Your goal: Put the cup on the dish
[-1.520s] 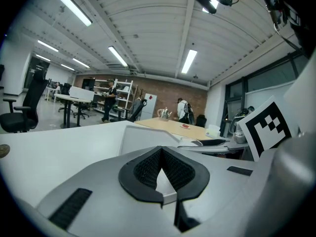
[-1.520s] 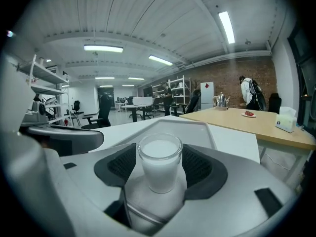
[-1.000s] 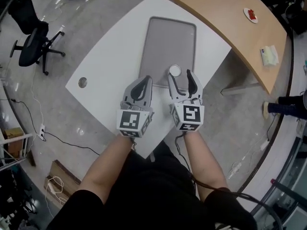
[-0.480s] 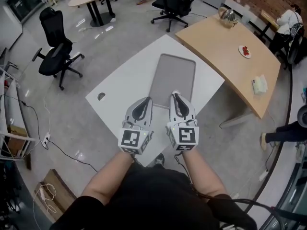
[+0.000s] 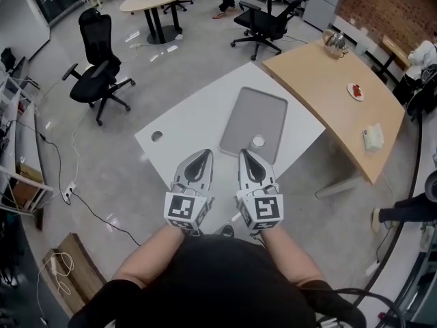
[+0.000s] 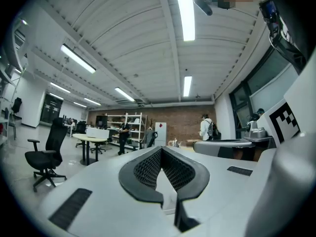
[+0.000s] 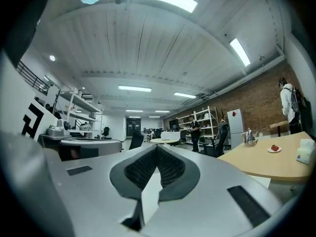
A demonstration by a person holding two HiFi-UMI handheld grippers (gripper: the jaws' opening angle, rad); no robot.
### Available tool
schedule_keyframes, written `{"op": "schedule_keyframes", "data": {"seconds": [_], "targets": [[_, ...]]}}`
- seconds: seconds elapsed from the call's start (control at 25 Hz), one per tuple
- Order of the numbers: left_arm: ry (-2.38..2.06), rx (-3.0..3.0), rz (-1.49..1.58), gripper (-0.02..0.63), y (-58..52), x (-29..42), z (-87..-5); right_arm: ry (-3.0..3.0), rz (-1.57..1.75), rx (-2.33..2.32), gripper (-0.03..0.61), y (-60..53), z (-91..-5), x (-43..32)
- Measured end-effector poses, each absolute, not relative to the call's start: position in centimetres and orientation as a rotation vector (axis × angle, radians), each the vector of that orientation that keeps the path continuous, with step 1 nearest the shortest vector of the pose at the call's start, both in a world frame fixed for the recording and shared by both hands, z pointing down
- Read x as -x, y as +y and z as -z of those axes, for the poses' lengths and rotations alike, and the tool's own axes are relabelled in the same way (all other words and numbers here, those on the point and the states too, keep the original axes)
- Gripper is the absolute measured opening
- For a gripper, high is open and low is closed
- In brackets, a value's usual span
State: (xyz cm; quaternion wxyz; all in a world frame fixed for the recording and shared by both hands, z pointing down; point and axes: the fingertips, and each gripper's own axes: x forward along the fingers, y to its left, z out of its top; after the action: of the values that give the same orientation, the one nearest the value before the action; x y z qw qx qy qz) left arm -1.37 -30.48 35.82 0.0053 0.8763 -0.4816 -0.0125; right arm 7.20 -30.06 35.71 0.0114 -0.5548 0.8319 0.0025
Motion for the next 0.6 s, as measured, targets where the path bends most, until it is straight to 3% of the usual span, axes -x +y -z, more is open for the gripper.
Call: {"op": "schedule_keyframes", "data": {"seconds": [0.6], "targets": [[-1.56, -2.71, 0.027, 0.005, -29.8, 2.4, -36.6, 2.64, 0.013, 1.693, 0.012, -30.0, -37.0, -6.2]]}}
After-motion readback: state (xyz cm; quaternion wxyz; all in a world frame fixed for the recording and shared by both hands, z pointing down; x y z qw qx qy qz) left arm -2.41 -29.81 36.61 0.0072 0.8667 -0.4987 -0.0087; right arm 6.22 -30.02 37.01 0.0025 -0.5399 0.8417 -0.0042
